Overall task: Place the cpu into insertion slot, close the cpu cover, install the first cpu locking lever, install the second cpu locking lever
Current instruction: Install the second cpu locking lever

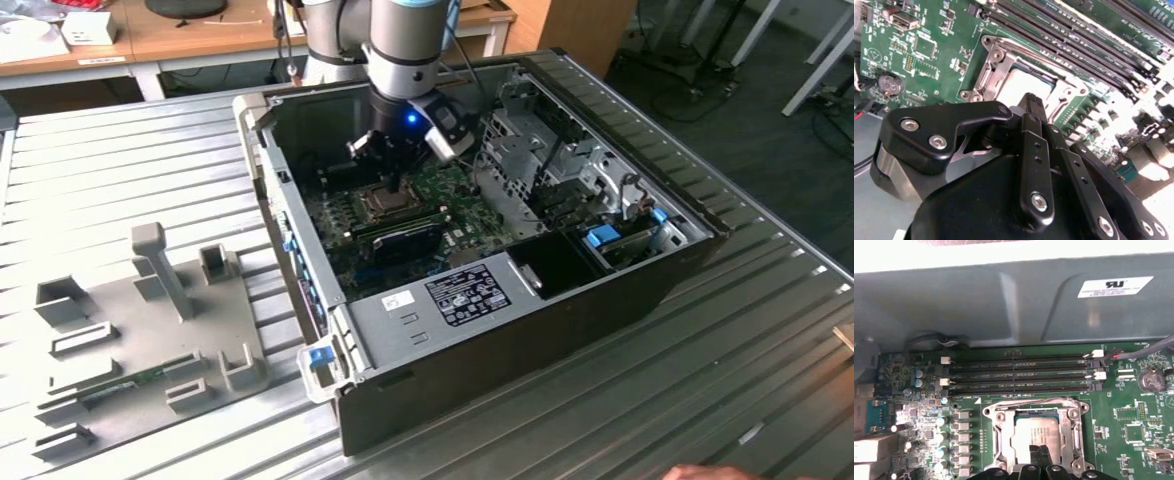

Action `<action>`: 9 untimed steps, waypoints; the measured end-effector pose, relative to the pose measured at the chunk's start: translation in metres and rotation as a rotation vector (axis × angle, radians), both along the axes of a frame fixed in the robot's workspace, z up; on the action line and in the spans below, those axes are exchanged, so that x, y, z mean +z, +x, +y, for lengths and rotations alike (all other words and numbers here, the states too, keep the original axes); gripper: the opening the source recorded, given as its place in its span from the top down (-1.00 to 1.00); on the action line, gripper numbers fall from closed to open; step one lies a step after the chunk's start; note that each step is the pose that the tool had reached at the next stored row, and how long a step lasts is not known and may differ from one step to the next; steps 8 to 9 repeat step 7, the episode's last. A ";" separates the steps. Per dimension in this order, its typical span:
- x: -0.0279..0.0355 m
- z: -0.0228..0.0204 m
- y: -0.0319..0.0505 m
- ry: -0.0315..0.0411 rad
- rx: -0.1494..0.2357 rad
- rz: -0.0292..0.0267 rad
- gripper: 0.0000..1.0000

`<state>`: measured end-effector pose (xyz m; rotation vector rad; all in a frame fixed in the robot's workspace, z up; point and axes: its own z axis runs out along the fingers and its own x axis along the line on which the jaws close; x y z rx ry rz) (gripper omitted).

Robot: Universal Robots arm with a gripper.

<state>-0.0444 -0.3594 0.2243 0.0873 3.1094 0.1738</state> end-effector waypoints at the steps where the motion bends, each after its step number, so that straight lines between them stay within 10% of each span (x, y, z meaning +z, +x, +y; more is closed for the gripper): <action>1: 0.0006 0.0000 0.0000 0.0001 0.000 0.0000 0.79; 9: 0.0013 0.0000 0.0001 0.0001 0.000 0.0000 0.79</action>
